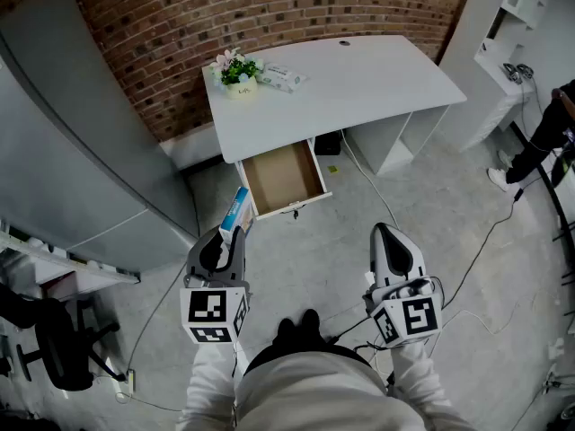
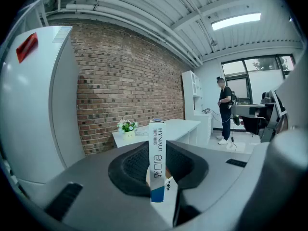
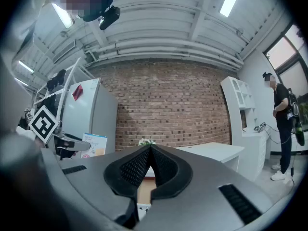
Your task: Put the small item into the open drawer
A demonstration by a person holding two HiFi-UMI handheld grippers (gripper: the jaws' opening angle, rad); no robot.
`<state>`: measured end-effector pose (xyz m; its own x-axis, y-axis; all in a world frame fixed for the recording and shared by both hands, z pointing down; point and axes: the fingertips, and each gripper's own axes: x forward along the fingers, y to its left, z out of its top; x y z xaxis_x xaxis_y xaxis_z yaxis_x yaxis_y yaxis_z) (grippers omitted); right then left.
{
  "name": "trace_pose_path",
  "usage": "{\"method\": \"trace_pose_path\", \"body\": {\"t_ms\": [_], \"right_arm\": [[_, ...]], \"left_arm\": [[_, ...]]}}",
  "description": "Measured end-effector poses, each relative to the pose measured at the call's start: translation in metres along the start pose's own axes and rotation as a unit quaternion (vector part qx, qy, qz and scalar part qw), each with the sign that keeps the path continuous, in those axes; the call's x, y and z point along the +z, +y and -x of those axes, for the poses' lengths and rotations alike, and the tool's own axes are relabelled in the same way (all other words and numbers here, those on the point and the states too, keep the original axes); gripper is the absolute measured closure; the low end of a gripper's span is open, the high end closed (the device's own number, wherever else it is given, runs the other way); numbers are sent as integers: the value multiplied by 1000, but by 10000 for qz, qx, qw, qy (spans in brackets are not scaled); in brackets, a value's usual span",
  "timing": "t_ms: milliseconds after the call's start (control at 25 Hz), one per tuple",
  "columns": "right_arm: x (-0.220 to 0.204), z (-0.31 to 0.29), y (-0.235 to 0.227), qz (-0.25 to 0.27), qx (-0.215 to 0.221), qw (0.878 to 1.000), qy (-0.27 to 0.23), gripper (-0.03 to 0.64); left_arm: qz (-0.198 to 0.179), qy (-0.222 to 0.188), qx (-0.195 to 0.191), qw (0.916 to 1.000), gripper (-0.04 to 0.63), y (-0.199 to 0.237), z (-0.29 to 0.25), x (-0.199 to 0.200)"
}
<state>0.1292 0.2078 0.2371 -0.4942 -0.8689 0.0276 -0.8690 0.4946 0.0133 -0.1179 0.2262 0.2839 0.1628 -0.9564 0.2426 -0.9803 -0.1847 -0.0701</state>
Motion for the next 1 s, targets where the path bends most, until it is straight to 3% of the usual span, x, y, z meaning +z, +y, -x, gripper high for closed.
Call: {"method": "trace_pose_path", "body": {"t_ms": [1000], "right_arm": [[-8, 8, -13, -111, 242, 9996, -78, 591]], "left_arm": [[46, 93, 170, 9998, 503, -24, 0, -5]]}}
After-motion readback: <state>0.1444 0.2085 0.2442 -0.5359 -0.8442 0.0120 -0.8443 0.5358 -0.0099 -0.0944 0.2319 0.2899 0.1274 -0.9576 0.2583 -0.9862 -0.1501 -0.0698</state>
